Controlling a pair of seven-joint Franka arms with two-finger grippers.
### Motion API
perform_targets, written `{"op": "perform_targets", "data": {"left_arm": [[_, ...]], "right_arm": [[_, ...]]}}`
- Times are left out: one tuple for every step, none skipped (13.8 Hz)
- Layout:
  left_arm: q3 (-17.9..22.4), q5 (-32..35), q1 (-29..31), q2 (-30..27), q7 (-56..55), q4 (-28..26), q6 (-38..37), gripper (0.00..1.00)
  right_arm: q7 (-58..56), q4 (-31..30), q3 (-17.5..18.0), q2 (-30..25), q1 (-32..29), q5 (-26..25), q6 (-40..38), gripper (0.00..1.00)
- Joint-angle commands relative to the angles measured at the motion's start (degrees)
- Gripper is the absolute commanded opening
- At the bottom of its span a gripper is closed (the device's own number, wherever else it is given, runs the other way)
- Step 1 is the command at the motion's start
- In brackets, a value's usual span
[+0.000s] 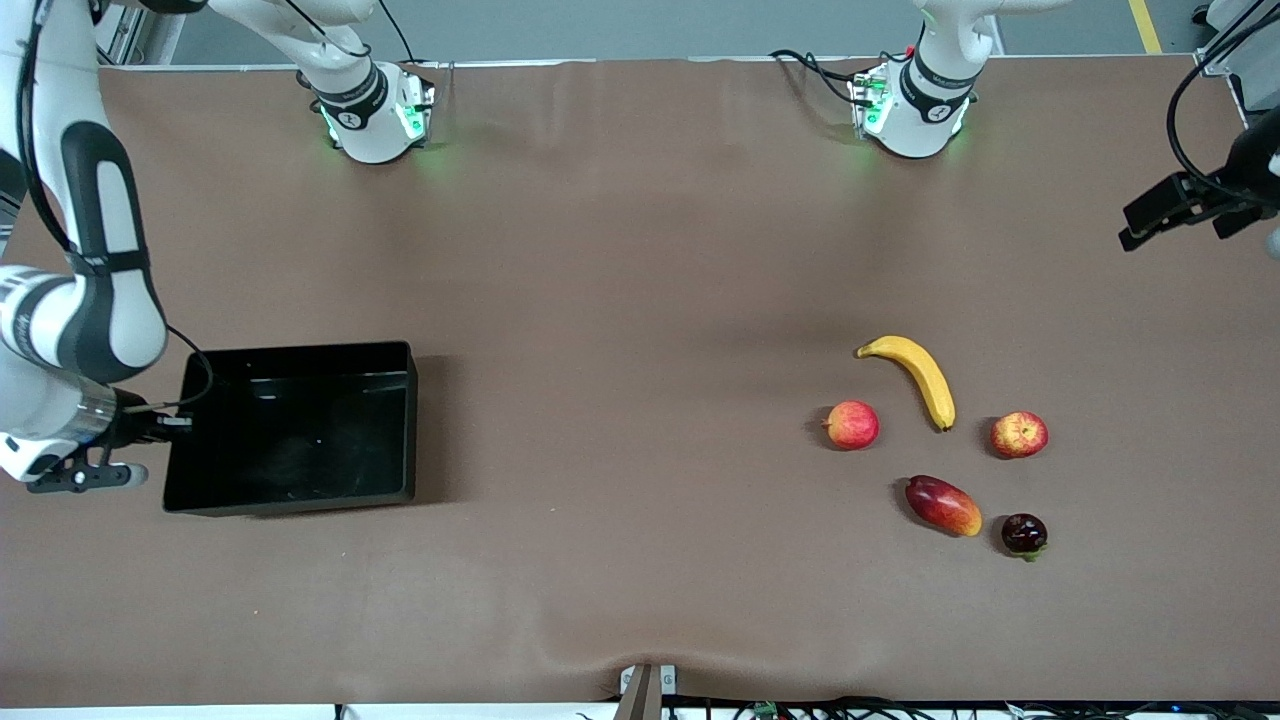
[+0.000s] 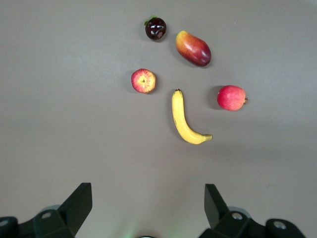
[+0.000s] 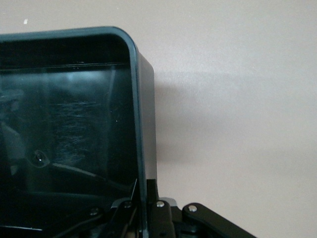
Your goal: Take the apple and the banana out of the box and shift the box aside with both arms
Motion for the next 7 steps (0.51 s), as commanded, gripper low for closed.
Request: {"op": "perform_targets", "data": {"left_arm": [[0.79,-1.23,-0.36,-1.64,0.84,-2.09,0.12,1.0],[0.79,-1.23,-0.27,-1.29,0.84,-2.0,0.3,1.0],[0.79,-1.23,-0.27,-1.12,0.84,-2.0,0.3,1.0],[0.79,-1.23,-0.18,-1.11,0.84,-2.09,0.3,1.0],[0.79,-1.14,-0.27,-0.51,0.84,-2.0,0.39,1.0],[0.79,-0.79,-0.36,-0.24,0.84,-1.92,0.65,1.0],[0.79,-0.79,-0.36,-0.06,0.84,-1.92,1.17,1.0]], "right_arm": [[-3.37,0.8,1.05,0.63,-1.93,1.38,0.22,0.0],[-5.12,0.8,1.05,0.72,-2.28,1.38,0.22,0.28],[-5.75,0.71,1.05,0.72,-2.38,1.38,0.31,0.99],[-5.84,0.71,1.05,0.72,-2.38,1.2,0.05,1.0],[-5.84,0.89,0.96,0.54,-2.2,0.94,-0.39,1.0],[-5.84,0.98,0.96,0.37,-2.03,0.85,-0.48,1.0],[-5.76,1.15,0.96,0.02,-1.85,0.85,-0.57,1.0]]}}
